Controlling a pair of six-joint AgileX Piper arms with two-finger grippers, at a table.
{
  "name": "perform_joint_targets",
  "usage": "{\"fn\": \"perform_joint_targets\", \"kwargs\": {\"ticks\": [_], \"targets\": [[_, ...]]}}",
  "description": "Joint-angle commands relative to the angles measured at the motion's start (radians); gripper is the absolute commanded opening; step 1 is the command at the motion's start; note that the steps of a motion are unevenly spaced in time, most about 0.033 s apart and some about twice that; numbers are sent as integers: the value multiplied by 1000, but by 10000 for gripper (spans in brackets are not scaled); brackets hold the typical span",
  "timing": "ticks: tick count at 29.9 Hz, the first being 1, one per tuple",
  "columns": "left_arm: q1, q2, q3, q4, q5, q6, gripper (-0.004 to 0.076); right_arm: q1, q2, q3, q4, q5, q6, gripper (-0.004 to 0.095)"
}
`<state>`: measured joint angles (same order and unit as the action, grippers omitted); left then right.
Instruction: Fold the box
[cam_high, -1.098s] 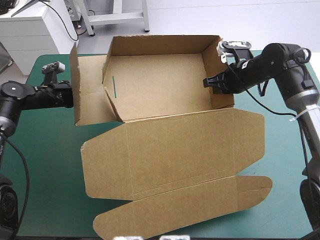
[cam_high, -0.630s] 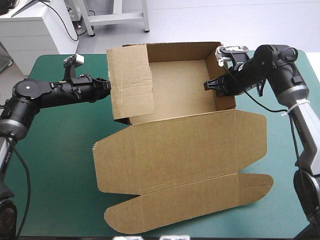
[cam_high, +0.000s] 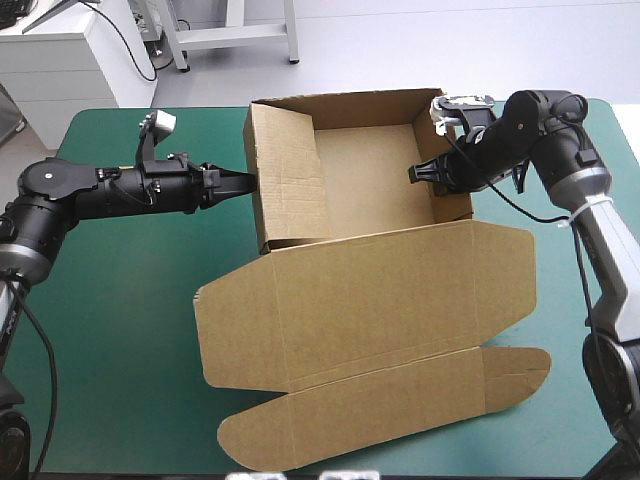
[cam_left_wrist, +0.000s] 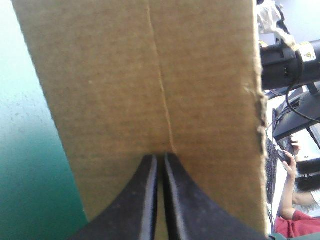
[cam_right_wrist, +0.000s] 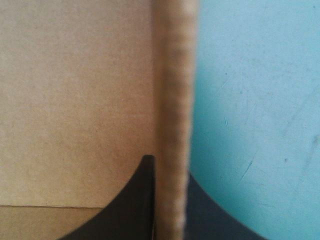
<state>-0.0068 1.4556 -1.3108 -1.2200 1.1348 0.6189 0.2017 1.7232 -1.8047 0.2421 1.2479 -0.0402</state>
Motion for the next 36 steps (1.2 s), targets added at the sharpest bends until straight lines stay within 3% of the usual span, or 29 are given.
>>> {"fn": "perform_joint_targets", "kwargs": {"ticks": [1,7,10,19,26,30,36], "targets": [[-11,-40,-45,-102,57,3,130,-2,-46,-34,34,-24,7,-15],[-11,-40,-88,-102,83,3,398,-2,-46,-34,23,-20,7,-15],[-11,-40,-92,-102,92,1,467,-2,-46,-34,20,-20,7,-15],[-11,-38,-92,-82,117,-9,467,-2,-46,-34,-11,-22,7,-15],[-11,-36,-92,-94,36,-14,433,-2,-48,-34,-29,-73,48,-14],[-11,-36,-92,-26,-18,-107,433,3,-51,-34,-35,-83,48,-9],[-33,-36,-92,170,-84,-250,433,116,-84,-36,-298,-128,173,-10]]}}
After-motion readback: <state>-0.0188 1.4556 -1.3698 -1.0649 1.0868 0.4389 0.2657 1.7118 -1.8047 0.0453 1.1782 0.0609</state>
